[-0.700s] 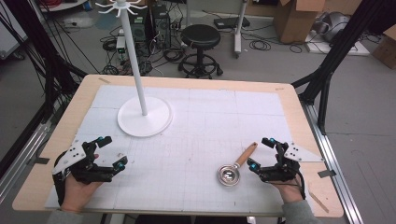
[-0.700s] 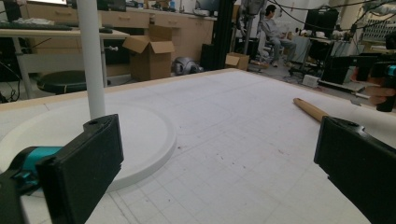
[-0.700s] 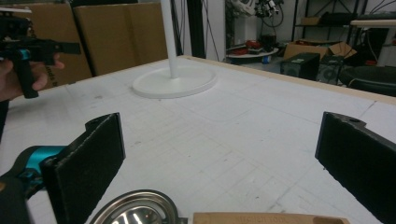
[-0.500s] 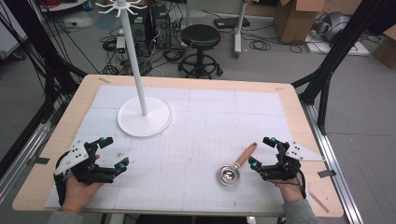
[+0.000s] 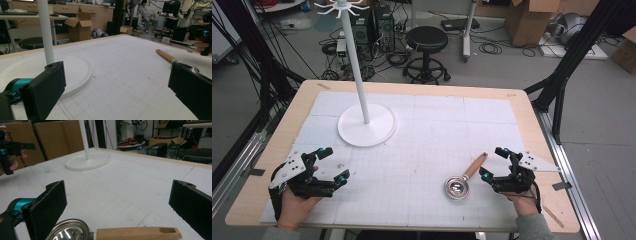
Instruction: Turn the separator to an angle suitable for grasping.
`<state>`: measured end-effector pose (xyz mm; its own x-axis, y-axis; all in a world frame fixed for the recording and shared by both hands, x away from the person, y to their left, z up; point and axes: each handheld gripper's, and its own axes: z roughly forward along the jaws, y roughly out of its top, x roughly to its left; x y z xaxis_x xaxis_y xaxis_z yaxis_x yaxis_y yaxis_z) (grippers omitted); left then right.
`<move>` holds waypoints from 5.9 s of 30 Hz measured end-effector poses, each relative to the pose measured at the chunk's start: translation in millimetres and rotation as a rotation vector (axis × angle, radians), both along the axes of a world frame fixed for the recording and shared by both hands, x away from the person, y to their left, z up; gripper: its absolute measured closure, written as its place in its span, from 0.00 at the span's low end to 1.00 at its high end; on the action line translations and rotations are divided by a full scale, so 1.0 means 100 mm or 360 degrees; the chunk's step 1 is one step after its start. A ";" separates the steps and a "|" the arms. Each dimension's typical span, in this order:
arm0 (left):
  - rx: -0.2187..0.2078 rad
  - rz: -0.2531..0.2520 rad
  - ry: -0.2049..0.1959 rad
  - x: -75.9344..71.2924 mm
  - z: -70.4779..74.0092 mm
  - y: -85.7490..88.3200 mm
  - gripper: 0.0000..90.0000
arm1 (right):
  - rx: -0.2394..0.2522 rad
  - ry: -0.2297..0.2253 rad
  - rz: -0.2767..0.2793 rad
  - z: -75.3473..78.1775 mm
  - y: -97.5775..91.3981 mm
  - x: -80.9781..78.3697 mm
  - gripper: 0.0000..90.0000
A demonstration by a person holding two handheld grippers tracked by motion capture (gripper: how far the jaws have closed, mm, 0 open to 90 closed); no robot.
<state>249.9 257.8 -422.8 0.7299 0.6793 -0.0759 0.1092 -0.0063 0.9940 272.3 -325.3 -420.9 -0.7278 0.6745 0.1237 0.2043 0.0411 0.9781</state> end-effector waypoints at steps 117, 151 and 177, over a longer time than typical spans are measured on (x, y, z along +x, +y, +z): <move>0.0053 -0.0030 0.0051 -0.02 -0.05 -0.06 0.02 | -0.0638 0.0539 -0.0028 -0.29 0.00 0.45 1.00; 0.0039 -0.0027 0.0059 -0.04 -0.05 -0.04 0.02 | -0.0695 0.0500 0.0002 -0.29 0.25 0.60 1.00; 0.0042 -0.0040 0.0098 -0.06 -0.07 -0.02 0.02 | -0.0731 0.0467 0.0072 -0.29 0.58 0.67 1.00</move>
